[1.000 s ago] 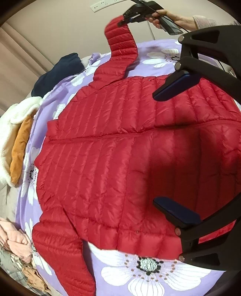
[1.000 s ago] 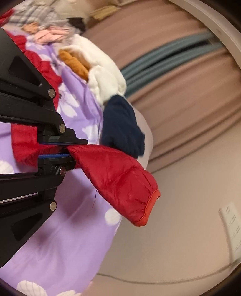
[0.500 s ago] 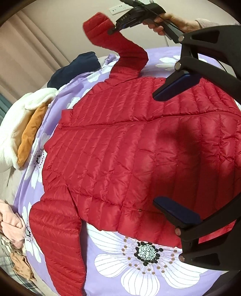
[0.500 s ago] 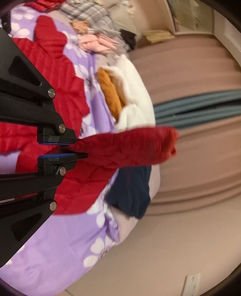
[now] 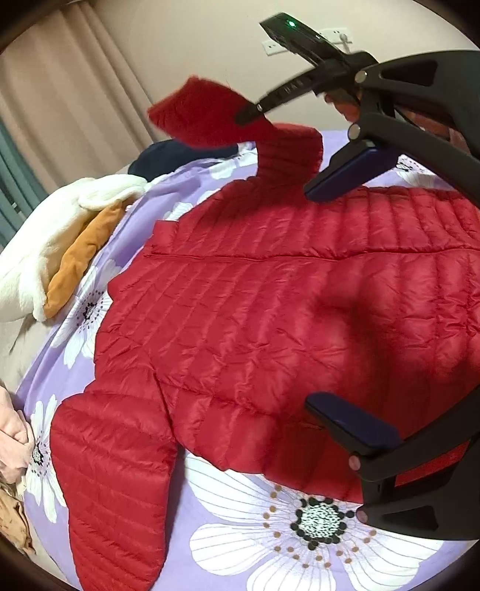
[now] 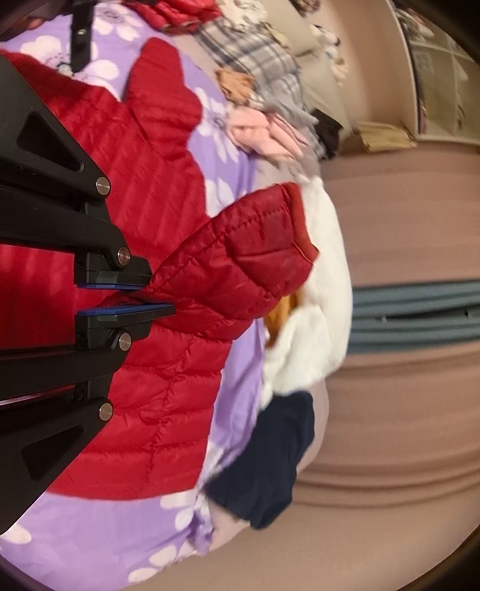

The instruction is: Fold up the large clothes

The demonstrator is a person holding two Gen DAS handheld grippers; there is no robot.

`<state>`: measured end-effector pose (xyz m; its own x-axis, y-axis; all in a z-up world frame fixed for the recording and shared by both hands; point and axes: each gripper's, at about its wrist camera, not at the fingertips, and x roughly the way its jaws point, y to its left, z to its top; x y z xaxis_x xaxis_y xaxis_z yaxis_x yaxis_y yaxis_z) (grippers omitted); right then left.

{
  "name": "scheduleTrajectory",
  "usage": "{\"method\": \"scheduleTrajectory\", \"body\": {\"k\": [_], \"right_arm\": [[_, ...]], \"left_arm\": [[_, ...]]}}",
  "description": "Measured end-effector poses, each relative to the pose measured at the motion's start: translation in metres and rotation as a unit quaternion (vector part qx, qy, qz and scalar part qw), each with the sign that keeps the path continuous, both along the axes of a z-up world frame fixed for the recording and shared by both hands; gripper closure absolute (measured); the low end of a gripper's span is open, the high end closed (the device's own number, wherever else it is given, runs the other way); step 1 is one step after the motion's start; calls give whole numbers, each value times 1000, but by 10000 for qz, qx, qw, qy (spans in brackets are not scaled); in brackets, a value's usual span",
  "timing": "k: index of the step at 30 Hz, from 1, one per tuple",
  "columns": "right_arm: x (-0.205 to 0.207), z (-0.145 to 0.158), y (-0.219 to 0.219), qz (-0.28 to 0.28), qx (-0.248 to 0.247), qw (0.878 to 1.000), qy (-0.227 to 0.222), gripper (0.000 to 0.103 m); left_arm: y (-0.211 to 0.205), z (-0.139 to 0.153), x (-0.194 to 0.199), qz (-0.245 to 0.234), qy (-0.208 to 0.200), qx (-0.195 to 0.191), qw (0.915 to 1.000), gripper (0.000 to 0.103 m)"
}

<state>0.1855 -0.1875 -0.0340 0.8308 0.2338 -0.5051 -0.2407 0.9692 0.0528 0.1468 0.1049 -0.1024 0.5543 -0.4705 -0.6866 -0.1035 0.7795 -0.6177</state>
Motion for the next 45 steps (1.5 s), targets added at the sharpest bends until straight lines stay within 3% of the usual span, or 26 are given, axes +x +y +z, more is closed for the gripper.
{"method": "scheduleTrajectory", "body": {"k": [5,11,18,21,32,35,38,39,42,44,45], "right_arm": [[2,-18,29,331,-174,9991,193,94],[3,-37,60,714,-457,9958,335,94],[0,-58,89,905,-955,9907,347,94],[-2,-64,94,959,-1092,9889,297,94],[0,-79,107,1029,-1065,9885,317,94],[0,-80,105,1035,-981,9892,336,94],[2,-82,103,1036,-889,9897,431,93],[3,-83,102,1047,-824,9898,510,93],[2,-80,91,993,-575,9914,637,83],[-4,-73,77,938,-253,9934,606,59],[-6,-70,70,905,-98,9943,562,55]], "left_arm": [[6,2,9,-53,-106,-233,9997,0],[13,-4,25,-289,-157,-950,9949,0],[13,-12,51,-503,-116,-1783,9826,0],[12,-11,62,-511,-162,-1967,9790,0],[-3,-43,110,-461,308,-2587,9644,4],[-6,-49,116,-435,327,-2556,9652,17],[-12,-53,126,-497,372,-2328,9705,66],[-16,-53,130,-560,407,-2121,9748,91],[-16,-48,135,-523,293,-1545,9862,91],[-9,-39,134,-333,71,-1270,9913,91],[-2,-35,133,-229,-68,-1106,9936,91]]}}
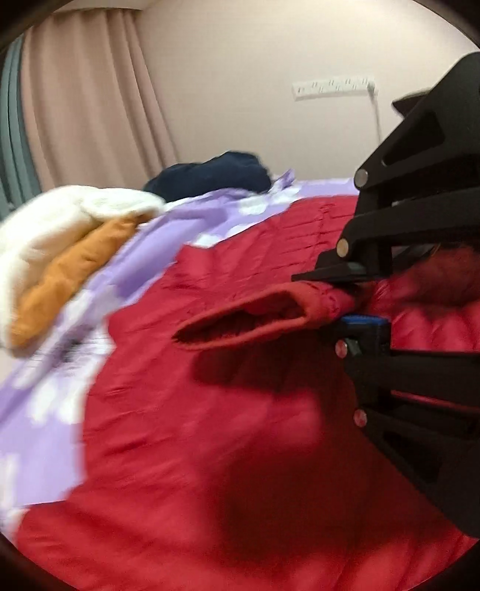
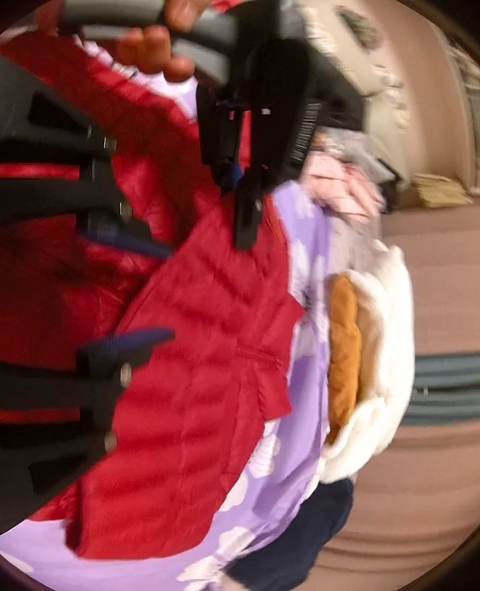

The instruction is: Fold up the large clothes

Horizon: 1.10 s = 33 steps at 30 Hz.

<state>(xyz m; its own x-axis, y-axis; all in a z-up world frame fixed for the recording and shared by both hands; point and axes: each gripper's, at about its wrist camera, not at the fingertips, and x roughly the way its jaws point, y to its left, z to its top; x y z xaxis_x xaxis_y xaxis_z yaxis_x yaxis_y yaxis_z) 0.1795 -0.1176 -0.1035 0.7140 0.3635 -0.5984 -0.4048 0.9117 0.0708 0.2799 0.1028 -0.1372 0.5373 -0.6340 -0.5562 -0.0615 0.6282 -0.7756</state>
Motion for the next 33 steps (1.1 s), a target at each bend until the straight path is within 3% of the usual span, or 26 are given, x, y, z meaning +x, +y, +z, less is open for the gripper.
{"method": "scheduleTrajectory", "body": {"k": [4,11,14,16,20,22,27,33], "right_arm": [[4,14,-40,-467,570,9973,-31,51],[22,3,-85,-1338,717,9882,217,51],[35,-14,-88,-1544,378,9862,471,51],[42,-27,-88,-1627,263,9838,702,51],[43,-42,-91,-1712,156,9806,942,51],[47,-42,-88,-1685,-26,9809,974,51],[46,-32,-85,-1671,-321,9802,1018,51],[9,-5,-90,-1742,168,9814,787,51]], "left_arm": [[18,4,10,138,-112,171,9997,92],[10,8,49,-34,-157,766,9969,92],[9,-8,55,14,142,947,9954,82],[12,-24,55,144,448,1190,9918,60],[28,-34,43,326,597,1097,9916,52],[35,-27,31,349,505,1067,9924,30],[53,-1,-14,483,120,918,9945,25],[62,17,-78,698,-54,802,9943,12]]}}
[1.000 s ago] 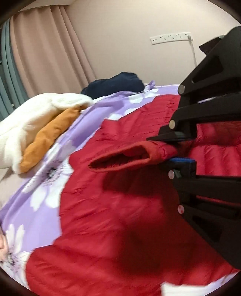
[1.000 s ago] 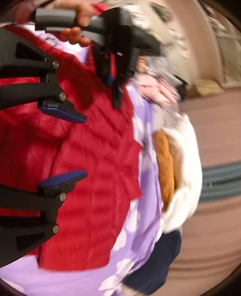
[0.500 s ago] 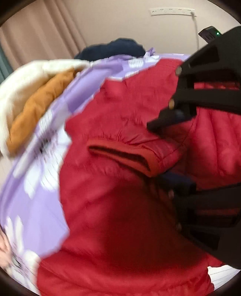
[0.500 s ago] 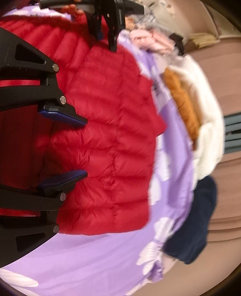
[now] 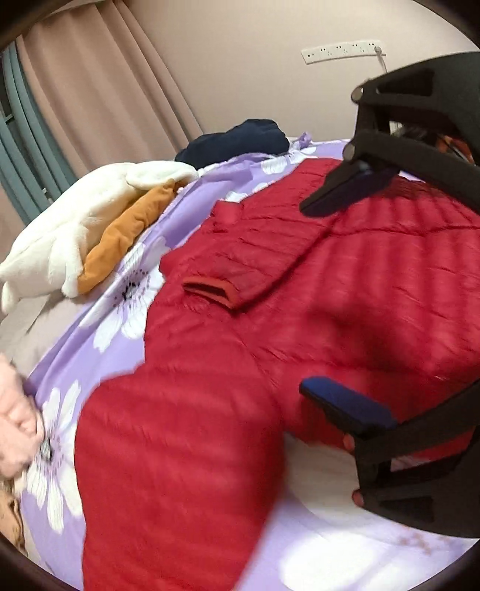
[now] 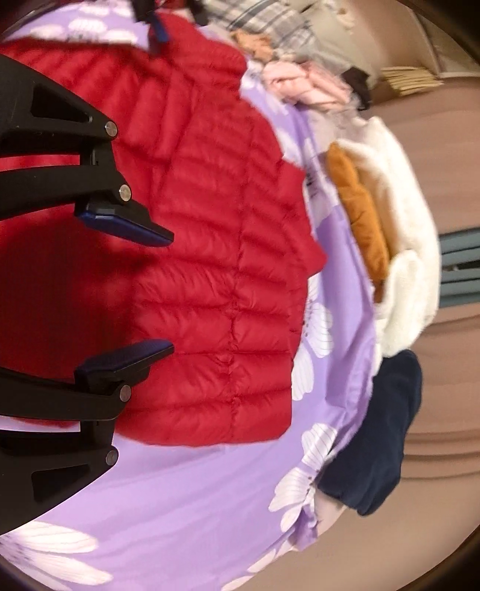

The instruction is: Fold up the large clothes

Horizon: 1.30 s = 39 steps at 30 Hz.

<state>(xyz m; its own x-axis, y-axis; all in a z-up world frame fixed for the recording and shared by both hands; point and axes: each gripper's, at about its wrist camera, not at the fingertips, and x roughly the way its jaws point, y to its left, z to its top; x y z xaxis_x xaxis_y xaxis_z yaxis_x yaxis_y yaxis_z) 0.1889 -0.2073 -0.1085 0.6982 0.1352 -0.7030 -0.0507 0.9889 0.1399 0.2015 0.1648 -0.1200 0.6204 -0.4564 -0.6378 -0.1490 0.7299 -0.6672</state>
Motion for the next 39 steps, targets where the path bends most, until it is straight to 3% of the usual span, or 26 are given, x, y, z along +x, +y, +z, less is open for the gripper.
{"method": "scheduleTrajectory", "body": {"k": [5,13,24,39], "right_arm": [[-54,10,9,241,249,9993,-143,51],[-83,20,20,390,621,9973,-70,51],[-112,37,61,766,642,9947,-244,50],[-118,37,118,1305,427,9904,-153,50]], "left_arm": [[6,-4,-53,84,34,-122,9999,12],[21,-12,-116,269,230,-381,9986,12],[51,-5,-152,587,-27,-745,9955,12],[88,-18,-174,895,-21,-1107,9898,12]]}}
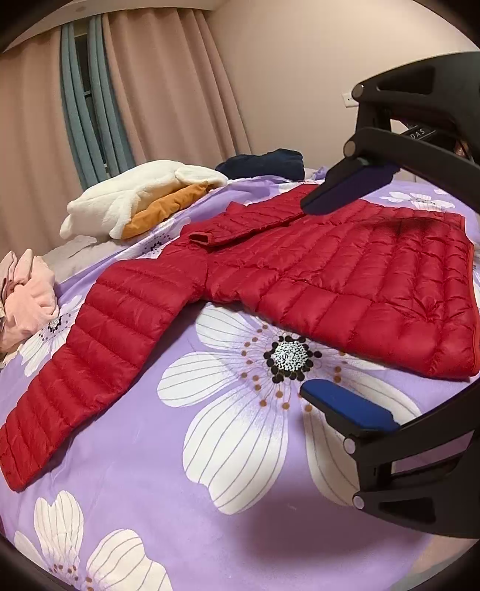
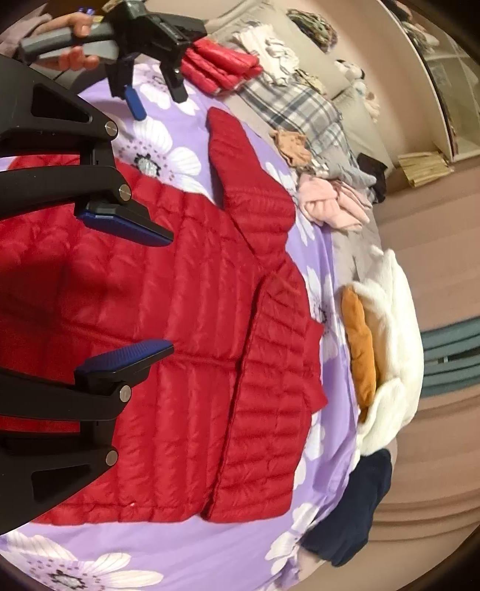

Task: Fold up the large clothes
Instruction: 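Move the left tool to the other sleeve's cuff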

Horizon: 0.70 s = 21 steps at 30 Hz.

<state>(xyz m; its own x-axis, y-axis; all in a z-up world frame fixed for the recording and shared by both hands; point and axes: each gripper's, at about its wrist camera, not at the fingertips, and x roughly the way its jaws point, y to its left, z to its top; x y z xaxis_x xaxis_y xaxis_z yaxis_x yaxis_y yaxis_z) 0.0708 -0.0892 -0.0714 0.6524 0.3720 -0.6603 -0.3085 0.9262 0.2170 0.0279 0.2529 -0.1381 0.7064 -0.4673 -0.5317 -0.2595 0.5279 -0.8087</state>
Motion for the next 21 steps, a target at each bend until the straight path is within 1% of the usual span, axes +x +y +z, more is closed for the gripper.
{"method": "scheduleTrajectory", "body": {"k": [9,21], "right_arm": [[4,-2,17,167,-98,9998,58,50],[6,-4,33,317,-147,9993,91,50]], "left_arm": [[12,-7,-4,89,15,-182,9998,12],[16,-14,-3,93,55,-260,9996,12]]}}
